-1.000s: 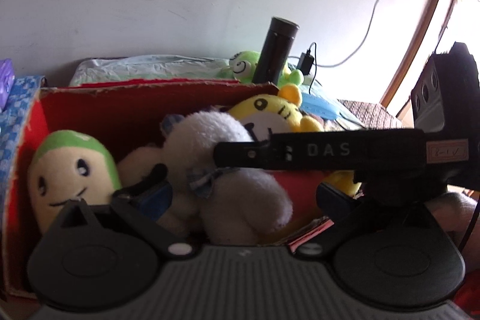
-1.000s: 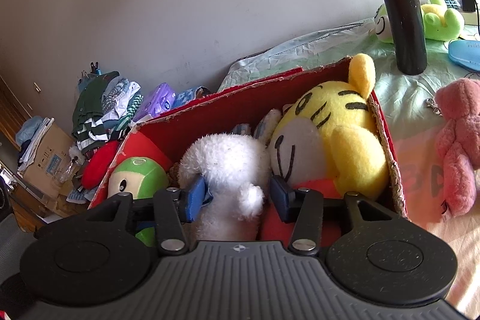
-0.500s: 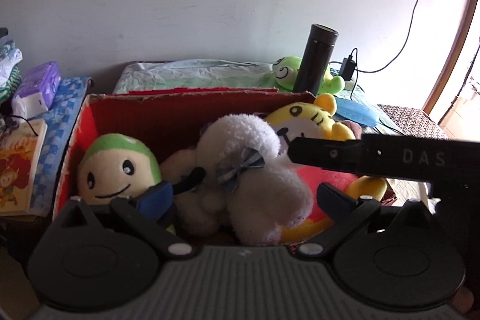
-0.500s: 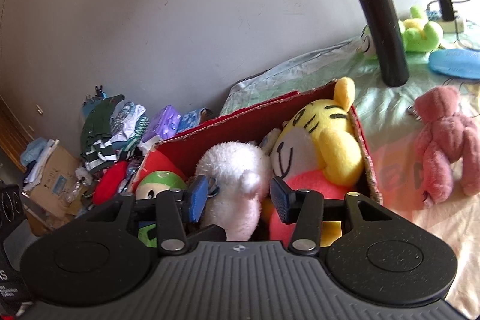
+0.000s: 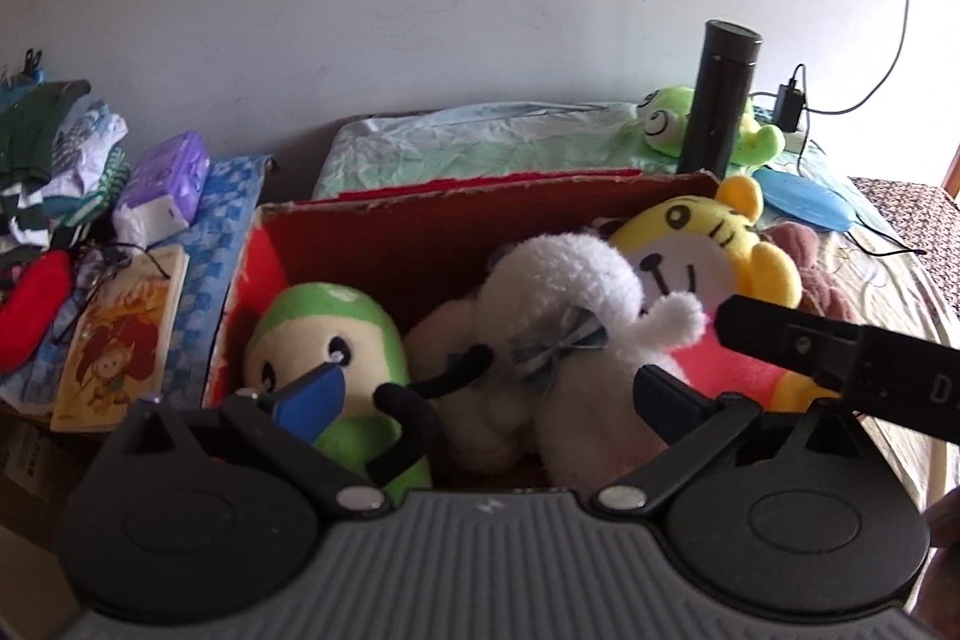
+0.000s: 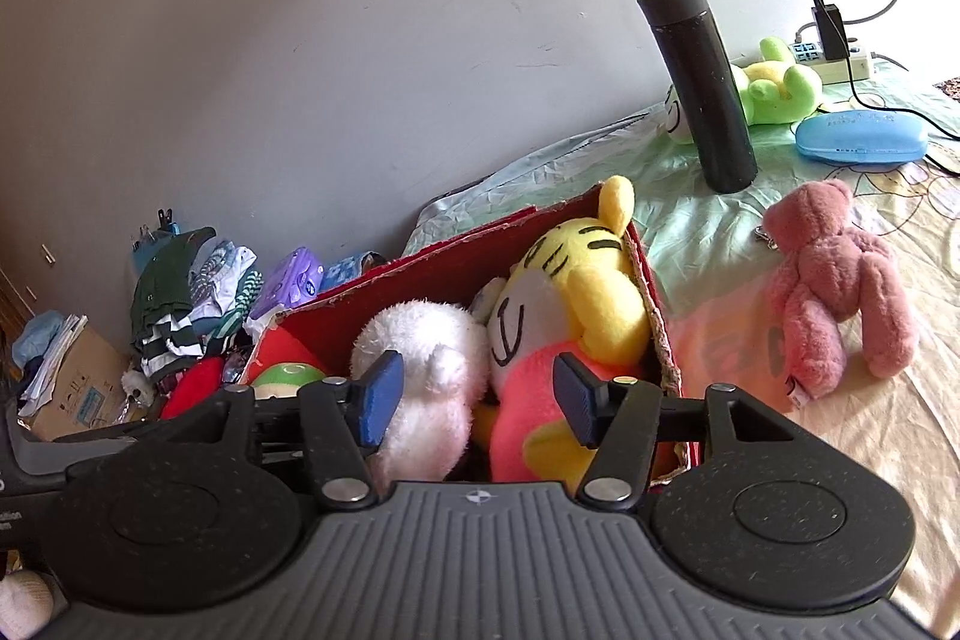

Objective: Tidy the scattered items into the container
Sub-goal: 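Withdraw the right tool up out of the red box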

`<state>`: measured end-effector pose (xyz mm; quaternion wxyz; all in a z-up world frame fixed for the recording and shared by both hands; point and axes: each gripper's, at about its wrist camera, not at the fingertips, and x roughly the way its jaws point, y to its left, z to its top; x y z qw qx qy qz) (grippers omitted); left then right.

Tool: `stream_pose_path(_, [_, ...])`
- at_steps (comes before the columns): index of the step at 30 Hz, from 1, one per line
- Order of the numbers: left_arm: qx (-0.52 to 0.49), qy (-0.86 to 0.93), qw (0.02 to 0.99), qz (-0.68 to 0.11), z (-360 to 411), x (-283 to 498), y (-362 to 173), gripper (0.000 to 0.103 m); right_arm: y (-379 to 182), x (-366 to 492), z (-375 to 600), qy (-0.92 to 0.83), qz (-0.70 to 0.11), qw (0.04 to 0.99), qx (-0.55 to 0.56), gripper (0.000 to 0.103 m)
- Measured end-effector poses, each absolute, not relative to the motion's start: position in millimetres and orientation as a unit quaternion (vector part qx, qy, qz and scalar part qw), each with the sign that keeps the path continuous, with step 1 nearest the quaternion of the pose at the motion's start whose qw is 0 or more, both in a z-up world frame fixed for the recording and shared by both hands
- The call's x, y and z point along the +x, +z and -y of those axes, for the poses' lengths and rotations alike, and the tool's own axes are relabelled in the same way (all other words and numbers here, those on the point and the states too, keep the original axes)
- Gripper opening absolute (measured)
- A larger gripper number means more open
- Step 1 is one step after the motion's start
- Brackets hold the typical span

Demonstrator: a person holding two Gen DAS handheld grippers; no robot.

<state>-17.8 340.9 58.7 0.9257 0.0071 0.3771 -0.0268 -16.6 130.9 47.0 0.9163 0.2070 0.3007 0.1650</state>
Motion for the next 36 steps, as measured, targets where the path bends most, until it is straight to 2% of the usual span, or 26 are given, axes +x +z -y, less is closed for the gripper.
stream_pose_path(17, [0.028, -0.003, 0.921, -0.389, -340.2, -17.1, 48.0, 0.102, 35.0, -14.9, -132.6, 0.153, -0.302, 0.915, 0.218, 0.057])
stream_pose_path(31, [0.054, 0.016, 0.914, -0.402, -331.7, -13.5, 42.9, 0.103, 31.9, -20.3, -144.5, 0.163, -0.275, 0.929, 0.186, 0.072])
stream_pose_path(36, [0.071, 0.02, 0.911, -0.406, -327.6, -15.3, 40.3, 0.103, 32.5, -20.4, -147.2, 0.17, -0.281, 0.929, 0.171, 0.073])
